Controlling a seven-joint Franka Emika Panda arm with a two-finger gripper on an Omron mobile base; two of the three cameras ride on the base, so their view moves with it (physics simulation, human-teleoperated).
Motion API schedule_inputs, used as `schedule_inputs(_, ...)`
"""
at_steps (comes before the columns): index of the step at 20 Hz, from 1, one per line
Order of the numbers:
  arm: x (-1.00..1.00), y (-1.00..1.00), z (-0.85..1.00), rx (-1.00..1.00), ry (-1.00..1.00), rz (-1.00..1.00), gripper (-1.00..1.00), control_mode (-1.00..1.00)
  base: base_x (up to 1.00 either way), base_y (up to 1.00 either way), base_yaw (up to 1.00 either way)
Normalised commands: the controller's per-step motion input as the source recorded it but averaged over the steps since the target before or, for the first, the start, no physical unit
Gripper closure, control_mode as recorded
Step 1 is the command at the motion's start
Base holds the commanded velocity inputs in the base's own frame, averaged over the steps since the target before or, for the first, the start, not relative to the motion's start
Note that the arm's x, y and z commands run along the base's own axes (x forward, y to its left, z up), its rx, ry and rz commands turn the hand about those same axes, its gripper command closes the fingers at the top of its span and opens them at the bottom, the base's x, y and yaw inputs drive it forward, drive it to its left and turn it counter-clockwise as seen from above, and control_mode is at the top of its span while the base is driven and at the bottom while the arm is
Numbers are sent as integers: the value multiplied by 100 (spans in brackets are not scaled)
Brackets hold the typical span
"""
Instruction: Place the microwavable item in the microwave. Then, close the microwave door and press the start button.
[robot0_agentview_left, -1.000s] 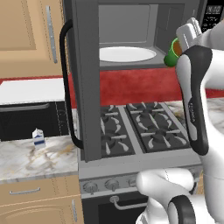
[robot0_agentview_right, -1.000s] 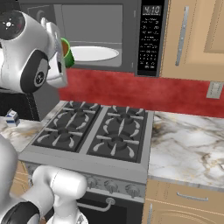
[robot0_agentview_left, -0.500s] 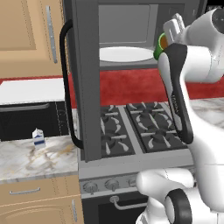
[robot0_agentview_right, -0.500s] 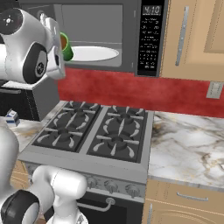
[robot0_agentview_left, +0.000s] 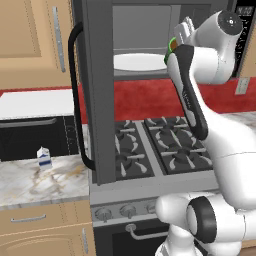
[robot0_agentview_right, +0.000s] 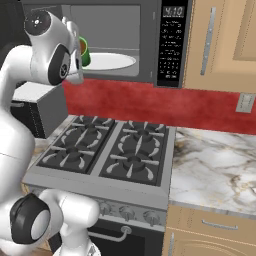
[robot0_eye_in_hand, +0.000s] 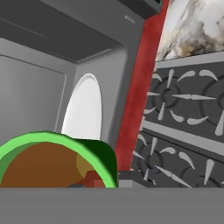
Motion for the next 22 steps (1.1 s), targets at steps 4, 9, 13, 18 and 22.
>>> schedule_inputs(4, 62, 0, -15, 4, 3, 4, 100, -100, 0, 0, 0)
schedule_inputs(9, 51, 0, -2, 5, 2, 2, 100, -100, 0, 0, 0)
schedule_inputs(13, 44, 1, 0, 2, 2, 3, 100, -100, 0, 0, 0)
schedule_inputs(18, 45, 3, 0, 1, 3, 4, 100, -100, 0, 0, 0)
schedule_inputs(22, 42, 10, -3, 0, 8, 3, 100, -100, 0, 0, 0)
